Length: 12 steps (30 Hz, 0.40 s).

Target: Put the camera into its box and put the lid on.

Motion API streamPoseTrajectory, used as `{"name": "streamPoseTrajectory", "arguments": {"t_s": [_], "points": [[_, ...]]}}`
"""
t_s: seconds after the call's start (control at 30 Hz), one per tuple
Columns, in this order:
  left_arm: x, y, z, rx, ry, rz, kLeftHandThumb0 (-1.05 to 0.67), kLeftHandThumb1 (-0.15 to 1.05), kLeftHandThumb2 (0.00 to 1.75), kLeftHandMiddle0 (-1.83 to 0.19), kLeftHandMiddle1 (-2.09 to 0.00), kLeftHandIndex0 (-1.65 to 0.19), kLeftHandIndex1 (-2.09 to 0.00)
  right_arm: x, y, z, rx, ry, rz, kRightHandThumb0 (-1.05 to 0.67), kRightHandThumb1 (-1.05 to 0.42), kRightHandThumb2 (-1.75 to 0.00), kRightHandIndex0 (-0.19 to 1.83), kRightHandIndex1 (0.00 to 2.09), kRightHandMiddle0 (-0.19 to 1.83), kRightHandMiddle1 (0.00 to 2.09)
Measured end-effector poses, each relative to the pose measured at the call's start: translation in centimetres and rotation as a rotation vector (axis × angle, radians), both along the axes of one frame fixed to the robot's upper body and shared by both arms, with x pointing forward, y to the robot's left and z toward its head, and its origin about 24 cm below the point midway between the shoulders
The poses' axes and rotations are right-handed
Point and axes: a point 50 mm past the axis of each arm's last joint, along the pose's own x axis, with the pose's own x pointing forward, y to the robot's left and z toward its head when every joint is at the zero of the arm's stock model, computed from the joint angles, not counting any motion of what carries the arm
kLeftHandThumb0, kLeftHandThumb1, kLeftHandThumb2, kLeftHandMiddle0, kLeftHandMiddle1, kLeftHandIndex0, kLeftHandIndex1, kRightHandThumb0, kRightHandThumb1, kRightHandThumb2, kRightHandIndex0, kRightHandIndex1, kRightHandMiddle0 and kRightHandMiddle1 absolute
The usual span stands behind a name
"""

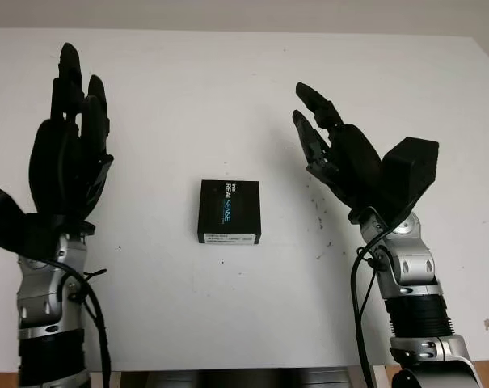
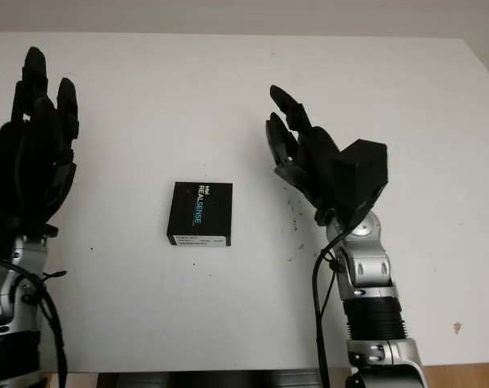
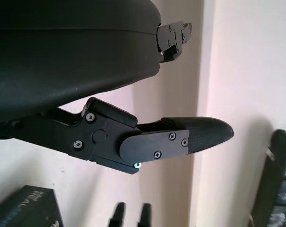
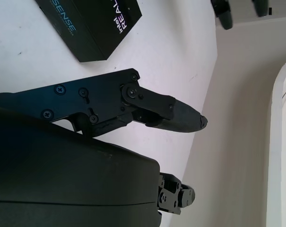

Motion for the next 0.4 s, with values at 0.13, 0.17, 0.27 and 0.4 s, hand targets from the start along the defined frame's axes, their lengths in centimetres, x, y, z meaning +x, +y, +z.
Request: {"name": "streamPoseTrajectory", "arguments": {"t_s": [0.13, 0.17, 0.27, 0.4], "points": [[0.4, -0.8, -0.8, 0.029, 0.028, 0.004, -0.77, 1.05, 0.62, 0.19, 0.00, 0.19, 0.00, -0.1, 0.4, -0.3, 0.023, 0.007, -0.007, -0.70, -1.05, -0.67, -0.19, 0.00, -0.19, 0.00], [0.4, -1.0, -1.0, 0.035, 0.031, 0.001, -0.77, 1.05, 0.63, 0.19, 0.00, 0.19, 0.00, -0.2, 0.5, -0.3, 0.035, 0.014, -0.006, -0.69, -1.05, -0.67, -0.19, 0.00, -0.19, 0.00], [0.6, -1.4, -1.3, 0.042, 0.040, -0.010, -0.77, 1.05, 0.63, 0.19, 0.00, 0.19, 0.00, -0.3, 0.7, -0.5, 0.071, 0.028, -0.009, -0.65, -1.05, -0.71, -0.19, 0.00, -0.19, 0.00], [0.7, -1.7, -1.6, 0.039, 0.047, -0.018, -0.75, 1.05, 0.64, 0.19, 0.00, 0.19, 0.00, -0.3, 0.6, -0.8, 0.101, 0.039, -0.025, -0.63, -1.05, -0.72, -0.19, 0.00, -0.19, 0.00]]}}
